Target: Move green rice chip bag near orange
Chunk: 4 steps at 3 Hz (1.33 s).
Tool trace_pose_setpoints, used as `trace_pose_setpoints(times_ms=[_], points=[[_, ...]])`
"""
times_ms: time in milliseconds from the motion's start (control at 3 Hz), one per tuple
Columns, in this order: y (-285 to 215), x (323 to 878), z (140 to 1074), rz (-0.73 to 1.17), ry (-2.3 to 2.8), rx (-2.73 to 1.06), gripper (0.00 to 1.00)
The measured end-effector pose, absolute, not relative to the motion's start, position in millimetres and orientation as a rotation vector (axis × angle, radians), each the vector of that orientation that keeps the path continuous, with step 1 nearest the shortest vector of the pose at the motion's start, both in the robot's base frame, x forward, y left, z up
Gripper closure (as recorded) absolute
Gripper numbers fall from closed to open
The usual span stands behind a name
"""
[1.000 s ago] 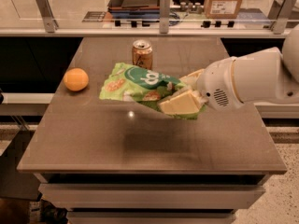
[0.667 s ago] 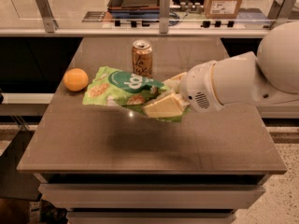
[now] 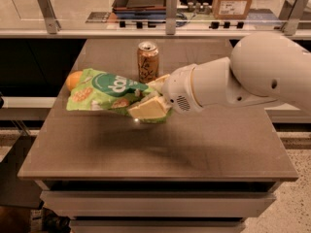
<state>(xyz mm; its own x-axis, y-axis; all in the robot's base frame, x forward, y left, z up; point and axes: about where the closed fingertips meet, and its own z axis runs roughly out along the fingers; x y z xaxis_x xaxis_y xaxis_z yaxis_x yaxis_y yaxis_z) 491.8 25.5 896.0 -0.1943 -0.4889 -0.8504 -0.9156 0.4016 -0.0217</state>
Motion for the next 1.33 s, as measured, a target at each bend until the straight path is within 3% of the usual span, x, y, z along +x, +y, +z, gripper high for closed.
trace_pose_setpoints(times_ms=[1333], points=[[93,532,877,0.702,1.802,-1.284,1.0]])
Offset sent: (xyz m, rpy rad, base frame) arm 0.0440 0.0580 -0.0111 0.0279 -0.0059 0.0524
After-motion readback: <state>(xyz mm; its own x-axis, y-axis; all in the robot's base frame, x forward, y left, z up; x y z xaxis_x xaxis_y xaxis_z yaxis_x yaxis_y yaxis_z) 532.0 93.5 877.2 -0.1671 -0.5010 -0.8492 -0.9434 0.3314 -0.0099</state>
